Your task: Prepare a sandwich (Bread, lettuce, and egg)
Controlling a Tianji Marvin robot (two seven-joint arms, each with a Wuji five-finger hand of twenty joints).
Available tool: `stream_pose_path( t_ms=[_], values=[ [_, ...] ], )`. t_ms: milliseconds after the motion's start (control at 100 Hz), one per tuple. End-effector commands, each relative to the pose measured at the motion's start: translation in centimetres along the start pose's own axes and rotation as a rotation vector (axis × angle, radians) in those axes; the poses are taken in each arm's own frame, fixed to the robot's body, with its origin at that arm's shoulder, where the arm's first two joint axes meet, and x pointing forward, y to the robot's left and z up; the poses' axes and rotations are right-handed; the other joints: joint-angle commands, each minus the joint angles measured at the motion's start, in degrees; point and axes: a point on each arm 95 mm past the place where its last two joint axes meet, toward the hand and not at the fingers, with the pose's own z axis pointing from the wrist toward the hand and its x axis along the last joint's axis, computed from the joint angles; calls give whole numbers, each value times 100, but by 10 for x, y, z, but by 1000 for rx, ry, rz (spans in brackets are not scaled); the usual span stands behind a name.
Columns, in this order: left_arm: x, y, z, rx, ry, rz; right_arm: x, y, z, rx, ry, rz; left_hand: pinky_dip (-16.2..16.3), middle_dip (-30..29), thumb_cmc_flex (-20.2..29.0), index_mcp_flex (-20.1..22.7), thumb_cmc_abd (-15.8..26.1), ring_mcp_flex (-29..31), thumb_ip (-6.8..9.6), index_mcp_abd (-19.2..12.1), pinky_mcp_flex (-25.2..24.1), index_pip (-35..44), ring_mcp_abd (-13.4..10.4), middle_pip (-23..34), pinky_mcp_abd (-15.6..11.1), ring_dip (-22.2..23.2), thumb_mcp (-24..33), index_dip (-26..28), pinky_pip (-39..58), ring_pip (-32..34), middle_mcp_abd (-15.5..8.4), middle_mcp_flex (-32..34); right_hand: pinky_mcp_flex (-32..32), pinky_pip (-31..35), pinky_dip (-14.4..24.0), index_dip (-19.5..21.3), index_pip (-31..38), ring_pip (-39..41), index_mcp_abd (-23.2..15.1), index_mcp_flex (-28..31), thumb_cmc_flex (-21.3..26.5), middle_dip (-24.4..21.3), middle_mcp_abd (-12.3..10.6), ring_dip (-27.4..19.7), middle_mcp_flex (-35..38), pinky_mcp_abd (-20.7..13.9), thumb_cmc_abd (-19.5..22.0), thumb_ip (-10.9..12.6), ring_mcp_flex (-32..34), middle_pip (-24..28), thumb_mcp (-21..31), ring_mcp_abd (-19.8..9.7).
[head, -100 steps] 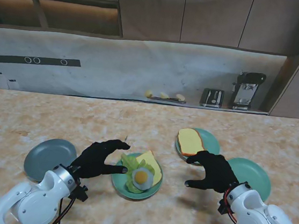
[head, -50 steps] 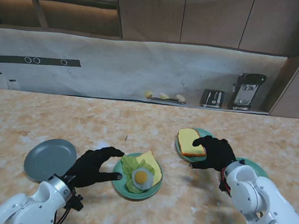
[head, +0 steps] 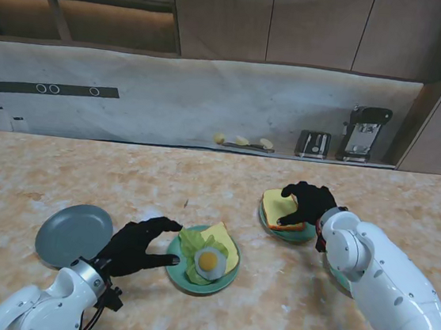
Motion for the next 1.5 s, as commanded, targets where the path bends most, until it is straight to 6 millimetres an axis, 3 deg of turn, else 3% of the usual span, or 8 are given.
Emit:
stream_pose_path(
  t_ms=[0,380,430,450,610,870,1130,1490],
  values=[
    [0,3,-1,-21,-11,-4,6,10,8,9,17,18,150,43,114,74,233,61,-16,-109,-15,95,-27,23,44,95,-75,61,70,81,-85,-43,-124,30,78,-55,-11,-7,-134,-235,89,-2930,-98,-13,-234,-96,-178,-20,-195,53,-18,-142],
    [1,3,2,-42,-20,-6,2,24,47,122,42,-1,210,61,142,104,285,80,0,-92,2,124,-11,52,50,125,-84,68,166,133,-78,-28,-275,-222,148,-207,-142,-170,-435,-568,597,-3187,-214,-104,-234,-200,-403,218,-441,-505,214,-283],
    [1,3,3,-43,-21,-6,2,25,52,135,45,2,215,62,140,113,288,91,0,-96,8,127,-20,52,64,128,-85,69,175,141,-82,-30,-291,-306,186,-232,-136,-178,-464,-607,636,-3267,-248,-113,-218,-209,-486,182,-457,-705,379,-301],
    [0,3,3,-44,-22,-6,2,25,54,140,44,2,216,62,143,112,287,90,1,-99,7,126,-20,53,66,128,-84,68,177,141,-82,-26,-294,-384,280,-266,-120,-185,-466,-619,617,-3259,-250,-119,-217,-214,-564,1,-477,-747,594,-299],
    [1,2,3,-48,-22,-6,3,23,65,164,47,-1,226,68,143,125,292,98,1,-98,18,129,-13,65,55,132,-88,66,198,150,-78,1,-313,-595,468,-350,-121,-201,-498,-760,315,-3306,-270,-120,-212,-232,-1225,-396,-546,-915,1740,-321],
    [0,2,4,-51,-27,-4,6,22,77,196,60,-12,235,69,148,142,292,116,2,-93,23,133,0,65,72,135,-86,65,216,158,-81,13,-393,-762,540,-446,-222,-221,-548,-919,297,-3413,-301,-120,-212,-251,-1462,-520,-639,-1172,1993,-344],
    [1,2,5,-51,-26,-8,7,26,86,242,70,-28,237,69,146,150,299,135,2,-95,23,129,-7,63,76,136,-86,61,221,163,-75,19,-508,-1020,697,-853,-890,-515,-626,-911,578,-3618,-331,-240,-228,-313,-1704,-549,-665,-1704,2244,-382],
    [1,1,6,-55,-27,-11,8,26,91,274,66,-49,238,70,146,168,301,138,2,-94,28,128,2,66,80,137,-87,59,224,163,-78,44,-497,-1116,743,-916,-1013,-534,-632,-857,725,-3632,-324,-235,-204,-302,-1851,-574,-663,-1769,2361,-371]
  ],
)
